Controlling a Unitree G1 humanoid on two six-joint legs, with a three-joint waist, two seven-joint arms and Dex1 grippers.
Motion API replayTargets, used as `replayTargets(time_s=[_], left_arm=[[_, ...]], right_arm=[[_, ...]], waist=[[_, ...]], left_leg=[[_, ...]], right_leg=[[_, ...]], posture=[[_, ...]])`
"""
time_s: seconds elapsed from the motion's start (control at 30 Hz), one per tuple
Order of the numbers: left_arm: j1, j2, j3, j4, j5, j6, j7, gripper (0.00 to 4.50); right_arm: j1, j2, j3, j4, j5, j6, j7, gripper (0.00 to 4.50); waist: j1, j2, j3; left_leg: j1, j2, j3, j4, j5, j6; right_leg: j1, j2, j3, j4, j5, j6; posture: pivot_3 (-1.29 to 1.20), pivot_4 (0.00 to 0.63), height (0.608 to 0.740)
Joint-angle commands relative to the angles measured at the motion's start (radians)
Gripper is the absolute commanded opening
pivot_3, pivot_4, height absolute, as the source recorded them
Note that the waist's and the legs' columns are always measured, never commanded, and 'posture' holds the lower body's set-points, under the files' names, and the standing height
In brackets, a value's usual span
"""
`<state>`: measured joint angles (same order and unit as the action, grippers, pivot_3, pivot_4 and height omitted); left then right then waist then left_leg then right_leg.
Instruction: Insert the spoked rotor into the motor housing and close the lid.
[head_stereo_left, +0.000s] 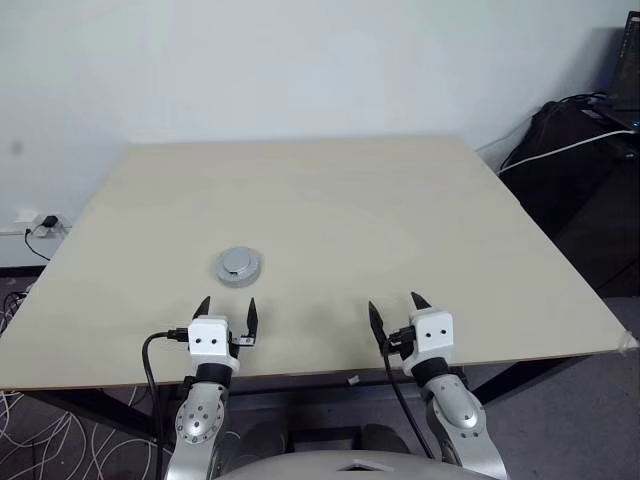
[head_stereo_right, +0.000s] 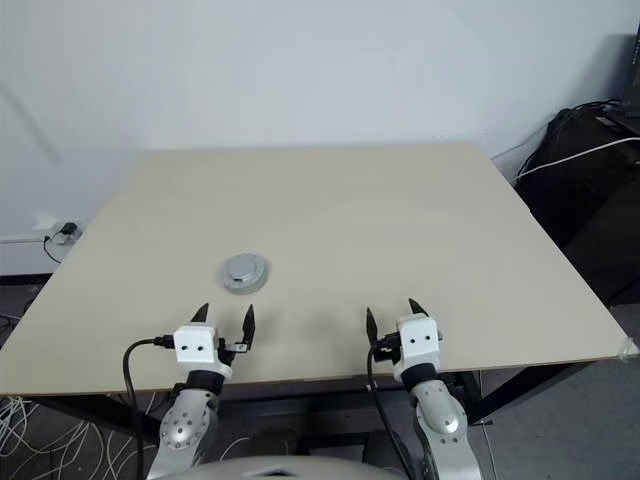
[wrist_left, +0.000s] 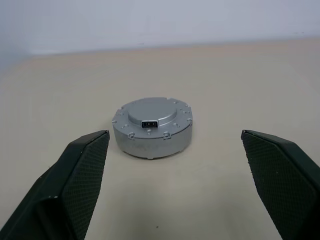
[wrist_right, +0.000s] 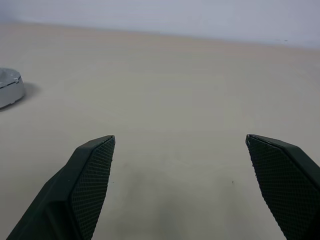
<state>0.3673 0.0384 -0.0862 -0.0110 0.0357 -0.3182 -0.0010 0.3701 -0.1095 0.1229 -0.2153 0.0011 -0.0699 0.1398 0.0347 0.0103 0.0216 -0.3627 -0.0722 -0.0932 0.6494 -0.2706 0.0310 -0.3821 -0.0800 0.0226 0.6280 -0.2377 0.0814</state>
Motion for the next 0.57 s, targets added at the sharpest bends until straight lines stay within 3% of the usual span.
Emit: replayTargets(time_s=[0.03, 0.57], left_arm=[[-0.005, -0.009, 0.004, -0.034, -0.004, -0.008, -0.001, 4.49], [-0.001, -0.027, 0.010, -0.026, -0.022, -0.003, -0.007, 4.49]], right_arm=[[-0.003, 0.007, 0.012, -0.087, -0.003, 0.031, -0.003, 4.50], [0.011, 0.013, 0.037, -0.165, -0.007, 0.110, -0.010, 4.50]], waist=[[0.000, 0.000, 0.000], [0.001, 0.000, 0.000]], left_leg=[[0.000, 0.000, 0.000, 0.000, 0.000, 0.000], [0.000, 0.000, 0.000, 0.000, 0.000, 0.000]], right_leg=[[0.000, 0.000, 0.000, 0.000, 0.000, 0.000], [0.000, 0.000, 0.000, 0.000, 0.000, 0.000]], posture=[[0.00, 0.000, 0.740], [0.00, 0.000, 0.740]])
